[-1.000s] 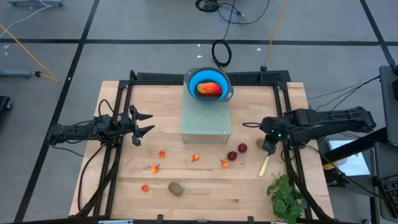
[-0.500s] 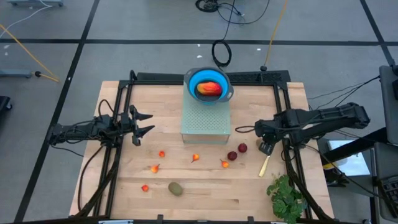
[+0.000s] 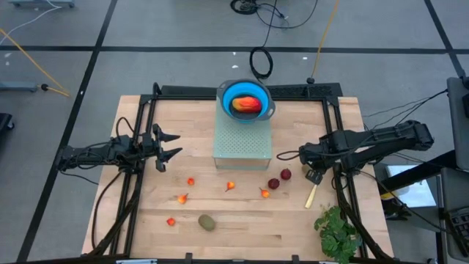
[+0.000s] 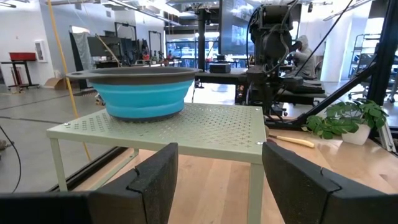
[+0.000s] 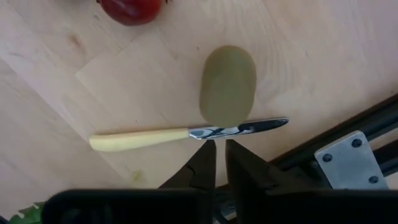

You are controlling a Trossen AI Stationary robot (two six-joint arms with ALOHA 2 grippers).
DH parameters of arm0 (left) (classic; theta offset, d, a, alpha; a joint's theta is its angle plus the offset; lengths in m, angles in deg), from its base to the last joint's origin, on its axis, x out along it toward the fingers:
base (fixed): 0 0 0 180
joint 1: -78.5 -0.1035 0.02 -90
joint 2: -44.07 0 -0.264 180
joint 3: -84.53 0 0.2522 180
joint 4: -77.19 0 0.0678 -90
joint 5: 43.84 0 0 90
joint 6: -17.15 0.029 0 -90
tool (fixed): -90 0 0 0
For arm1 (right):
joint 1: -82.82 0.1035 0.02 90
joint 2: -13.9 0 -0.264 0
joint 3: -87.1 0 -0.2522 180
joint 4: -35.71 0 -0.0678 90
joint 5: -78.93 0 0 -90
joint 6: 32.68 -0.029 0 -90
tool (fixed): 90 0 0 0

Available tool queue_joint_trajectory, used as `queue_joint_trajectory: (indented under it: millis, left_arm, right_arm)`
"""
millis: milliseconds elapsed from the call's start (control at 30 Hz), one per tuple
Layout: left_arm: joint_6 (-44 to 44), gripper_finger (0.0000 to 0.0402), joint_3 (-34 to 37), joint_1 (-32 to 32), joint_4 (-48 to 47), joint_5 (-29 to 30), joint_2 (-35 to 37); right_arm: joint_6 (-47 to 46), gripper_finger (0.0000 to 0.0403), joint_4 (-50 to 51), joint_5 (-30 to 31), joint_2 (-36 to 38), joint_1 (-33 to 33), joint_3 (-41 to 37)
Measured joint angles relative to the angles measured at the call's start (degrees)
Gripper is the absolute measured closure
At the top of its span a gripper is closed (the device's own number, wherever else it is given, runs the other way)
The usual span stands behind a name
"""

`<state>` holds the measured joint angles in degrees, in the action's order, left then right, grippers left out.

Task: Pick & Place Fruit
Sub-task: Put the kiwi into the blue strainer bowl on the shelf

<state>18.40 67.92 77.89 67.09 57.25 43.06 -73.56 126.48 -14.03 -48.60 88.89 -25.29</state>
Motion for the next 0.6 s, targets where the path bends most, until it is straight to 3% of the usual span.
queue_joint_trajectory:
  millis: [200, 400, 600]
  left_arm:
    - [0.0, 0.0167, 0.01, 0.01, 0.0, 0.0, -0.01]
    - [0.0, 0.0167, 0.0, -0.02, 0.0, 0.0, 0.02]
    - [0.0, 0.0167, 0.01, -0.02, 0.0, 0.0, 0.01]
  right_arm:
    - [0.77, 0.0318, -0.11, 0.49, 0.0, -0.02, 0.0]
    - [1.03, 0.0245, -0.37, 4.47, 0.02, -0.07, -0.02]
    - [1.03, 0.017, -0.42, 4.78, 0.02, -0.07, -0.02]
